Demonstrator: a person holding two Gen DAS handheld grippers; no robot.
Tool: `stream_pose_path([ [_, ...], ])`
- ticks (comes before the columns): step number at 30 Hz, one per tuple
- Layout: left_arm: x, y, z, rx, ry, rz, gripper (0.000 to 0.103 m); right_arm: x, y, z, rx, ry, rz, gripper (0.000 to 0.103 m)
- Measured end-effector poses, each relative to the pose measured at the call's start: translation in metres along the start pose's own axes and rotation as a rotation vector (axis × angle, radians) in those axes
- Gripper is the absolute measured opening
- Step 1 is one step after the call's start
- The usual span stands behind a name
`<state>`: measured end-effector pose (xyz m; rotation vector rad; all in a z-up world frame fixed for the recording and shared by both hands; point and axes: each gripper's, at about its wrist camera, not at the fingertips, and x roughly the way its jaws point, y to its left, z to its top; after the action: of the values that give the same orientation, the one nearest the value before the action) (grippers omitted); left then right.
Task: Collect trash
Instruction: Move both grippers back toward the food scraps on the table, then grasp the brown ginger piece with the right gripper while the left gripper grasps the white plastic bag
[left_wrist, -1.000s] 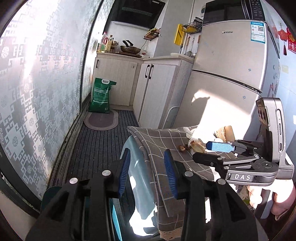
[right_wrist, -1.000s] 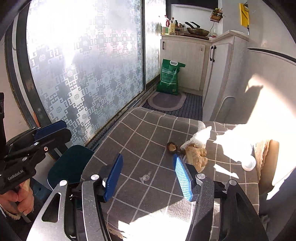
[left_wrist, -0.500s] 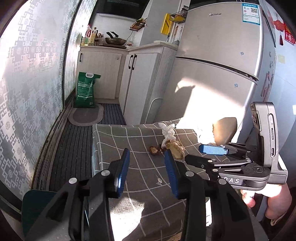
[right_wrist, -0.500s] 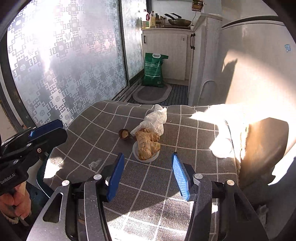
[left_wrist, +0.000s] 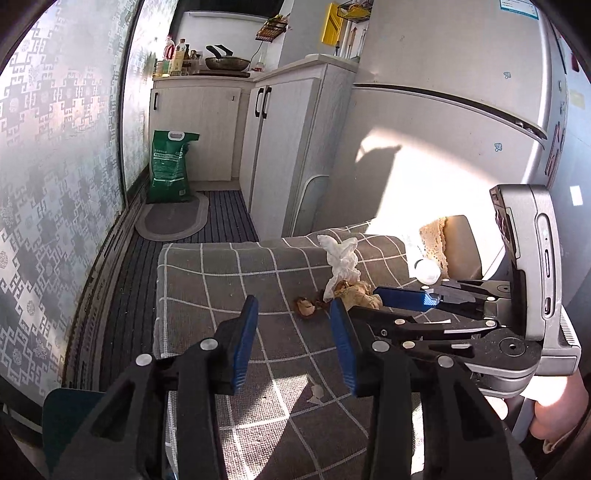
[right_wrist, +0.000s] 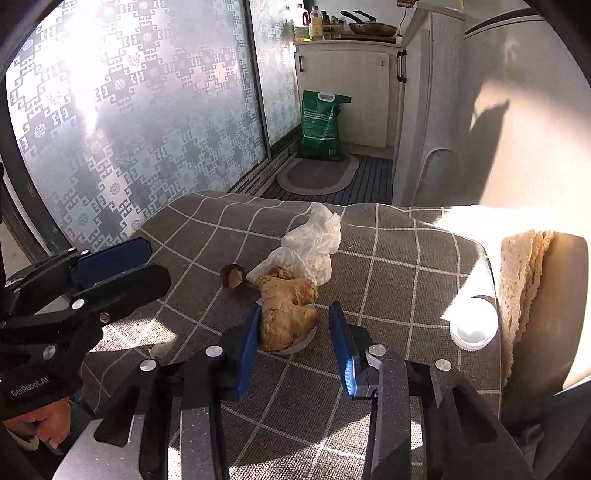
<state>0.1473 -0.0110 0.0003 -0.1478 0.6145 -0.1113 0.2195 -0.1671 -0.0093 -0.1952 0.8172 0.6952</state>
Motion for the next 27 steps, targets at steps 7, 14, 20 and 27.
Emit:
stream_pose_path([
  [7, 0.003, -0.012, -0.007, 0.047, 0.022, -0.017, 0.043, -0.015, -0.009, 0.004, 0.029, -0.039, 0.066, 0.029],
  [14, 0.016, -0.033, -0.01, 0.056, 0.065, -0.06, 0.045, -0.045, -0.032, 0.0, 0.111, -0.065, 0.128, 0.03],
  [20, 0.032, -0.05, -0.013, 0.086, 0.107, -0.033, 0.045, -0.056, -0.054, -0.012, 0.152, -0.081, 0.102, 0.03],
  [27, 0.036, -0.058, 0.003, 0.064, 0.07, -0.041, 0.045, -0.06, -0.067, -0.025, 0.165, -0.08, 0.1, 0.03],
])
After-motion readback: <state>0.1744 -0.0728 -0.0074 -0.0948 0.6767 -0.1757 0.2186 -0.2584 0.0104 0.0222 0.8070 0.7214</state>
